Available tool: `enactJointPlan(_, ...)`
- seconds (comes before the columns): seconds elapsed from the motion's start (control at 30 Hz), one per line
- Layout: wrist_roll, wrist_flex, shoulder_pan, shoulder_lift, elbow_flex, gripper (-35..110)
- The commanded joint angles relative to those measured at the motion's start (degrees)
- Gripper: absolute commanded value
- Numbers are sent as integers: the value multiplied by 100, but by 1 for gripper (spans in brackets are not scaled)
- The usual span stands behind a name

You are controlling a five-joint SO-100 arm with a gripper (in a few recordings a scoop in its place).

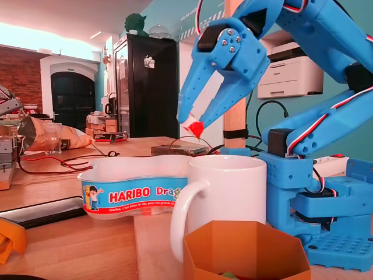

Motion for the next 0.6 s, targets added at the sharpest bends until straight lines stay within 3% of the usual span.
enactJointPlan(0.0,-62,-35,62,132,-18,-4)
enactJointPlan(0.57,-70,44,79,202,18,-3)
